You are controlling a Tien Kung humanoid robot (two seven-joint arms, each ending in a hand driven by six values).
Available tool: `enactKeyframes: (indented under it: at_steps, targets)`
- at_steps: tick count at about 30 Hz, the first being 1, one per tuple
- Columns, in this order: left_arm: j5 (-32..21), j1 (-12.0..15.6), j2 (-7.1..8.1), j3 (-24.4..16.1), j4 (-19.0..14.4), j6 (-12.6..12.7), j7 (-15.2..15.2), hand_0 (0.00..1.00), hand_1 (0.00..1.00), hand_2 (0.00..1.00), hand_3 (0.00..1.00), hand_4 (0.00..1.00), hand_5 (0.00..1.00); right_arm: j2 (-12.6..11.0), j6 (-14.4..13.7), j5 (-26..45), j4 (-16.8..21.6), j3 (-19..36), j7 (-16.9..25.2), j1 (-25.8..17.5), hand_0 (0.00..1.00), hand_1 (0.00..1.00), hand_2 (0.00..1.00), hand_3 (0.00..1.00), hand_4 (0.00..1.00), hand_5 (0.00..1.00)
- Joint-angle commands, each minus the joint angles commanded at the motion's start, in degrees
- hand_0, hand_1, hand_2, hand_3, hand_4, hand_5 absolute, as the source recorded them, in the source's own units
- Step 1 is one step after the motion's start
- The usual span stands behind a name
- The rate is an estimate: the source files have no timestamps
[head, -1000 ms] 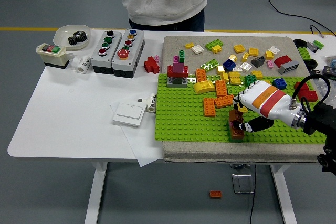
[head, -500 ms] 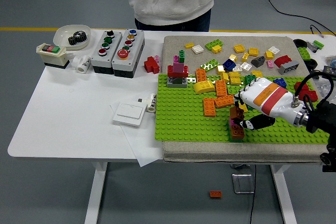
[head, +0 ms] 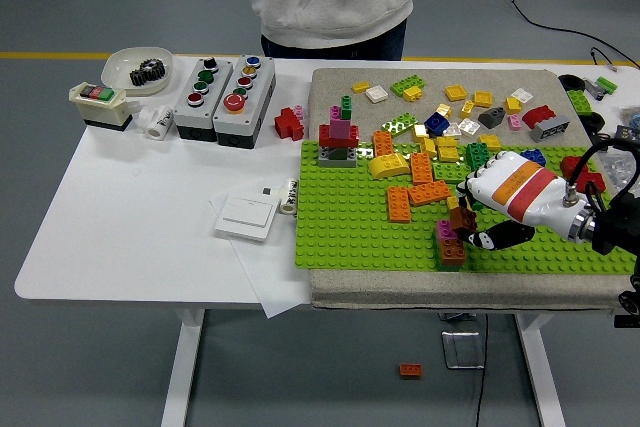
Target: Pick up the brick,pile it on top of brick,press brick,pick up the brick,pile it on top of brick,press brick
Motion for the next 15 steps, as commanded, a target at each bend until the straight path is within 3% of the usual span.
enactKeyframes:
  at_steps: [15]
  targets:
    - [0.31, 0.08, 0.01, -0.2, -0.02, -0.09, 0.13, 0.86, 0.816, 0.819, 0.619, 0.716, 0.682, 0.83, -0.05, 0.0, -0.45, -0.99, 0.04, 0.62, 0.444, 0.419, 0.475, 0.489, 0.781, 0.481]
